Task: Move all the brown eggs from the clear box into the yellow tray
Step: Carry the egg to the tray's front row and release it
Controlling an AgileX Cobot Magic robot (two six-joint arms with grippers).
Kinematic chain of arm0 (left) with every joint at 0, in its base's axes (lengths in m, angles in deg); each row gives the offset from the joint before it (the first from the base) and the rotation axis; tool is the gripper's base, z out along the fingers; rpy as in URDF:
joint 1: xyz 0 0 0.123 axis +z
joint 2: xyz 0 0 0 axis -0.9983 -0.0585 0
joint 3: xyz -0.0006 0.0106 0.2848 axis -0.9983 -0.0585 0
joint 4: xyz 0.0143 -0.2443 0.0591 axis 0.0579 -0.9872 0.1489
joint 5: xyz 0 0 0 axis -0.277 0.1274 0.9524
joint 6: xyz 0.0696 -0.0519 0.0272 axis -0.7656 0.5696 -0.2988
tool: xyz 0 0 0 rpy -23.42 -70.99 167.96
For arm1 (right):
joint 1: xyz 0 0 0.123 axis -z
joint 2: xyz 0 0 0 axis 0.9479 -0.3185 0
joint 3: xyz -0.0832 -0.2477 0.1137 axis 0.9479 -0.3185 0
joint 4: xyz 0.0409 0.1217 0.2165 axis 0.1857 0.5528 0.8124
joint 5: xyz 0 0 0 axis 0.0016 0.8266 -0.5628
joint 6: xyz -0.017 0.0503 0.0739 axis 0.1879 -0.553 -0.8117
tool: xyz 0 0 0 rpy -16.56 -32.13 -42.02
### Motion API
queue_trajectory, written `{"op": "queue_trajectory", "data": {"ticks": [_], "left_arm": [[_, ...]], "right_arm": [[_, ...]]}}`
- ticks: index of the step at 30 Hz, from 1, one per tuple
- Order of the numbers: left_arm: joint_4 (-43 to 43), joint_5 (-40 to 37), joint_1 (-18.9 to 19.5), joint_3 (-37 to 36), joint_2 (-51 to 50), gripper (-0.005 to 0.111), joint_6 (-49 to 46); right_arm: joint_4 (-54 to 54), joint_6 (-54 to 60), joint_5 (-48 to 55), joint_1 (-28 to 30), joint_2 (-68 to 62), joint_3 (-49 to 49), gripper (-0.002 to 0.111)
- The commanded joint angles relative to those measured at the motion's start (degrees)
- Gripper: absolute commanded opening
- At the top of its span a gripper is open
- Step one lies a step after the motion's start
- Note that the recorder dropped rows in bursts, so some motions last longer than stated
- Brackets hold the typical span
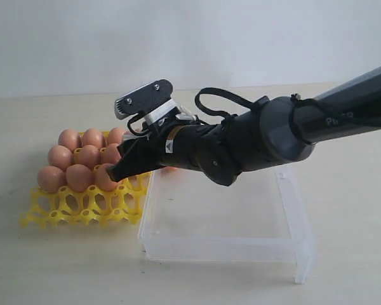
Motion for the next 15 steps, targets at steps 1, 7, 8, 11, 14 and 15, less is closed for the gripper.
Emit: {"op": "queue_trajectory", "data": {"ticks": [1,7,8,11,14,15], "left_arm": [[0.00,0.26,-0.11,0.23,0.35,0.000,0.28],[0.00,0.26,-0.11,0.23,0.35,0.000,0.28],[0.00,0.26,-0.11,0.23,0.35,0.000,0.28],[0.00,0.26,-0.11,0.23,0.35,0.000,0.28],[0.00,0.26,-0.11,0.23,0.35,0.000,0.28],[0.00,0.26,-0.11,0.23,0.35,0.000,0.28]], "right_arm": [[0.37,1.11,-3.06,-0.12,-1.73,-0.33,0.000],[0.37,1.11,-3.16,-0.42,-2.36,-0.33,0.000],[0.37,1.11,-3.16,-0.42,-2.36,-0.33,0.000],[0.37,0.38,-2.39,-0.42,-2.36,-0.33,0.001],[0.37,0.23,-0.42,-0.47,-2.36,-0.33,0.009],[0.37,0.23,0.01,-0.47,-2.36,-0.33,0.012]]}}
